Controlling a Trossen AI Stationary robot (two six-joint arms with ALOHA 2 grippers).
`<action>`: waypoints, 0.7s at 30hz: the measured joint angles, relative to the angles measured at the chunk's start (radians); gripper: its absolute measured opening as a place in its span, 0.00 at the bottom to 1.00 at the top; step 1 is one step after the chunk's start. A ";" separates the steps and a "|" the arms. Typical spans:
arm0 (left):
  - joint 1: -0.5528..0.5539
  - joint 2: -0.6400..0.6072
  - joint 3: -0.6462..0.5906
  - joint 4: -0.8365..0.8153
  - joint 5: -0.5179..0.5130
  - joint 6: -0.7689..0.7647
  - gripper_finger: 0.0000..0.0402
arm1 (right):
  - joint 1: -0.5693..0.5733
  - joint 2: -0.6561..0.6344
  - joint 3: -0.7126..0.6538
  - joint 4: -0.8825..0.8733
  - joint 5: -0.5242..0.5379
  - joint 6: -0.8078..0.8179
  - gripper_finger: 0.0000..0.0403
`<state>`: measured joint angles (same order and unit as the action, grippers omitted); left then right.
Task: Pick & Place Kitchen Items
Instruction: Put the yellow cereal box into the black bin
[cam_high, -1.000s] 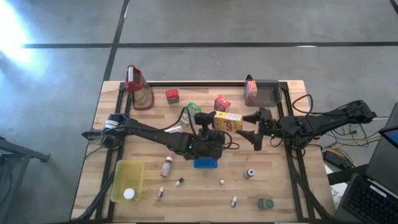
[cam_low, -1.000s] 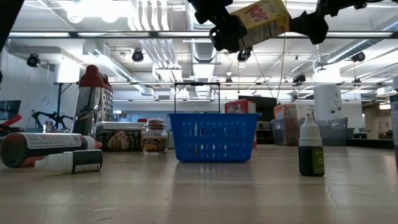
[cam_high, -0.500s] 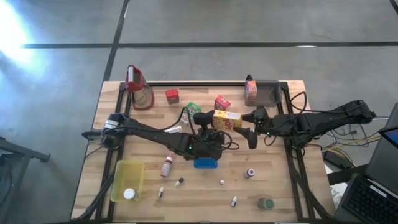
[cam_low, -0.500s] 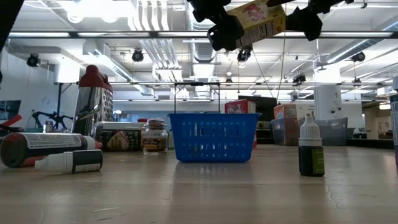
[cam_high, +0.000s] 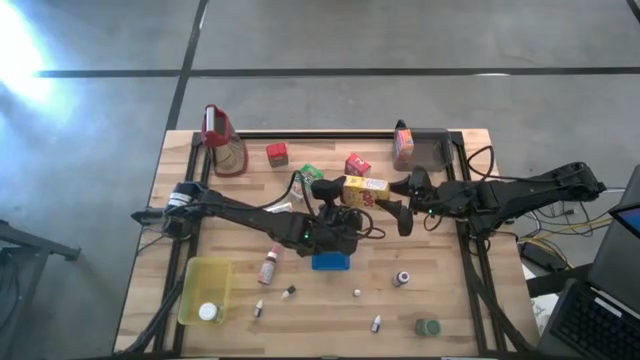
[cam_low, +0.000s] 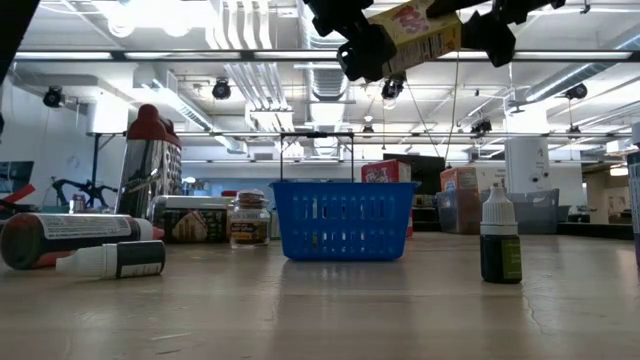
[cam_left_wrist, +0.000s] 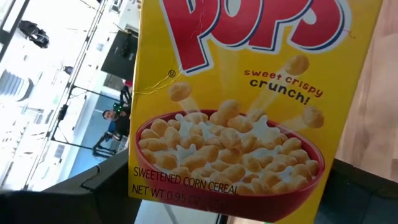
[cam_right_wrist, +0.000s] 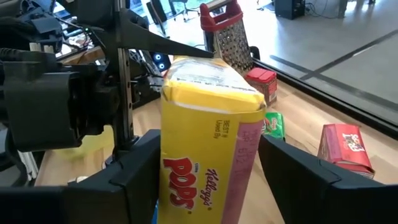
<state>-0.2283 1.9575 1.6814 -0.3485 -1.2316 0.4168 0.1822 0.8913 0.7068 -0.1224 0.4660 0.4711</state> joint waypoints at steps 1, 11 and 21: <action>0.000 0.000 0.000 0.000 0.000 0.000 0.89 | 0.000 0.000 0.000 0.001 -0.001 -0.001 0.58; 0.004 0.000 0.000 0.000 0.018 -0.002 0.89 | 0.000 0.000 0.000 0.000 -0.006 -0.014 0.42; 0.005 0.000 0.000 0.000 0.037 -0.006 0.90 | 0.000 0.000 0.000 -0.001 -0.006 -0.018 0.30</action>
<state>-0.2237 1.9575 1.6817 -0.3489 -1.1942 0.4103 0.1825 0.8917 0.7067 -0.1238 0.4595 0.4530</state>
